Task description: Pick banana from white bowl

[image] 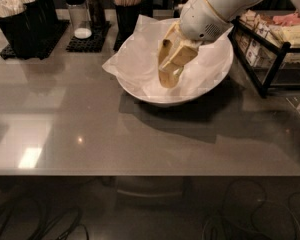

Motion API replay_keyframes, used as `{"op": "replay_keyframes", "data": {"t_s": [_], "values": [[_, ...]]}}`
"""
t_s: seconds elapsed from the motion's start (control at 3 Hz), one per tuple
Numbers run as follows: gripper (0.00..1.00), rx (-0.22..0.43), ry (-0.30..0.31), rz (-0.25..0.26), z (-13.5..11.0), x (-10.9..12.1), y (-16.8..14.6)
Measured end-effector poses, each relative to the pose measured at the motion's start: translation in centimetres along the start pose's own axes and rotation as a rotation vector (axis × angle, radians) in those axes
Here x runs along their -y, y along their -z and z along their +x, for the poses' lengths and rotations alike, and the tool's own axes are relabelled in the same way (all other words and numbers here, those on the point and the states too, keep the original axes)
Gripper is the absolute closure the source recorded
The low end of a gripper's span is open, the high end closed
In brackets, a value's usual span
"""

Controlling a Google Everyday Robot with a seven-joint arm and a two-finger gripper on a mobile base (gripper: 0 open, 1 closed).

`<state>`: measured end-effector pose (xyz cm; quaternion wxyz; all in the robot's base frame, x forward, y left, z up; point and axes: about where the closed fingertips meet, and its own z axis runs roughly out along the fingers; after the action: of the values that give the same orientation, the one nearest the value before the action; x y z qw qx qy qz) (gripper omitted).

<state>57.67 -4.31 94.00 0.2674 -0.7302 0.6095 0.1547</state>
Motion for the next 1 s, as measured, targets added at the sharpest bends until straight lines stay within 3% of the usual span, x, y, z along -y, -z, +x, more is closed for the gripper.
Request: {"op": "replay_keyframes", "data": {"t_s": [0.33, 1.0], "values": [[1.0, 0.038, 0.011, 0.044, -0.9, -1.7, 2.5], [1.0, 0.301, 0.02, 0.217, -1.9, -7.1, 6.5]]}}
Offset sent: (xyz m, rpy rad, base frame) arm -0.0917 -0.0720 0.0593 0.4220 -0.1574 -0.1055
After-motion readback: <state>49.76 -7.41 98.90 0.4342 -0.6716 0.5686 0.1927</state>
